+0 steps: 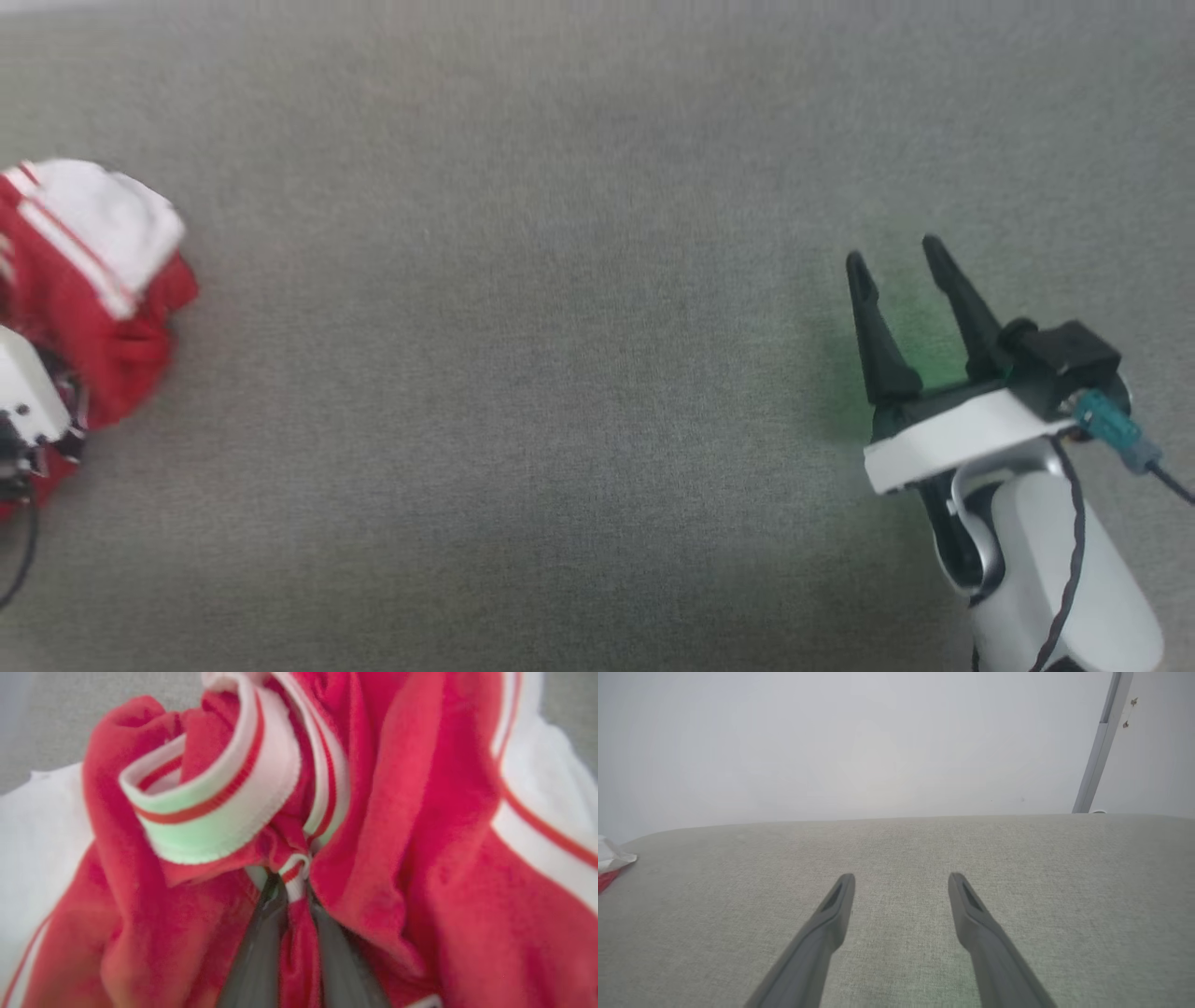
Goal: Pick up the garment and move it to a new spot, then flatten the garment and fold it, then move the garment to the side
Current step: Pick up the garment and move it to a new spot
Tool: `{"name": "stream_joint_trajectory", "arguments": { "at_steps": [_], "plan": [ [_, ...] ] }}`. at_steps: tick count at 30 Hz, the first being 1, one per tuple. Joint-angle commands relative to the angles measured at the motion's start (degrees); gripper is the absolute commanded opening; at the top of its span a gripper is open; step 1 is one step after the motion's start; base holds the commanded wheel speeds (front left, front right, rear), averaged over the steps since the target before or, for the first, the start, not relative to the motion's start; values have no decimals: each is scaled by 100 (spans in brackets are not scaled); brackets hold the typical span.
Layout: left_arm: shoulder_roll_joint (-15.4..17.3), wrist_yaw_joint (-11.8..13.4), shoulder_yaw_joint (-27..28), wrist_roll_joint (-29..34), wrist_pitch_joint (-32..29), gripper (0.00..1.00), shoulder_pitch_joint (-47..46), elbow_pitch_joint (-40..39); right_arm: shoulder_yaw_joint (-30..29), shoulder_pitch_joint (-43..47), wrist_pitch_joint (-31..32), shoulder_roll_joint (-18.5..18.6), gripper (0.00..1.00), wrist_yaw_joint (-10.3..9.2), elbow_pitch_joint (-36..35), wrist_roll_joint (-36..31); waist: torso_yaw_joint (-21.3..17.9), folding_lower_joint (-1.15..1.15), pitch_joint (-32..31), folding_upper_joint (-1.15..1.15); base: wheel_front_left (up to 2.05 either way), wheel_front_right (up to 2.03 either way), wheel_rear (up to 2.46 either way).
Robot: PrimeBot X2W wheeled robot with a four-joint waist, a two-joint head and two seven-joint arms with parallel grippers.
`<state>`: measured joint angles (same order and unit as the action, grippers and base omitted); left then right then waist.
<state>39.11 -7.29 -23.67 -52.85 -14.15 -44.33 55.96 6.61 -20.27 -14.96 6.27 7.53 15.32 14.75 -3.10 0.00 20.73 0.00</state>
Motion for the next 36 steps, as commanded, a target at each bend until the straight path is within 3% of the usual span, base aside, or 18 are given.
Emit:
{"name": "stream_joint_trajectory", "arguments": {
  "at_steps": [1, 12, 17, 26, 36],
  "plan": [
    [-34, -29, -71, 46, 140, 0, 71, -86, -20, 89, -32, -28, 100, -8, 38, 30, 53, 0, -293, 0, 0, 0, 0],
    [62, -23, -637, 19, 505, 0, -151, -1471, -58, 377, -32, -141, 100, -8, 96, 142, -37, 0, -817, 0, 0, 0, 0],
    [-19, -23, -895, -7, 313, 0, -205, -2504, -93, 482, -32, -211, 100, -8, 95, 194, -287, 0, -918, 0, 0, 0, 0],
    [-455, -24, -1501, -485, -493, 0, -465, -4101, -241, 493, -32, -315, 100, -8, 25, 360, -1005, 0, -782, 0, 0, 0, 0],
    [-1155, -24, -2640, -444, -849, 0, -1149, -3789, -137, 360, -31, -341, 100, -7, -35, 928, -2154, 0, -338, 0, 0, 0, 0]
  ]
}}
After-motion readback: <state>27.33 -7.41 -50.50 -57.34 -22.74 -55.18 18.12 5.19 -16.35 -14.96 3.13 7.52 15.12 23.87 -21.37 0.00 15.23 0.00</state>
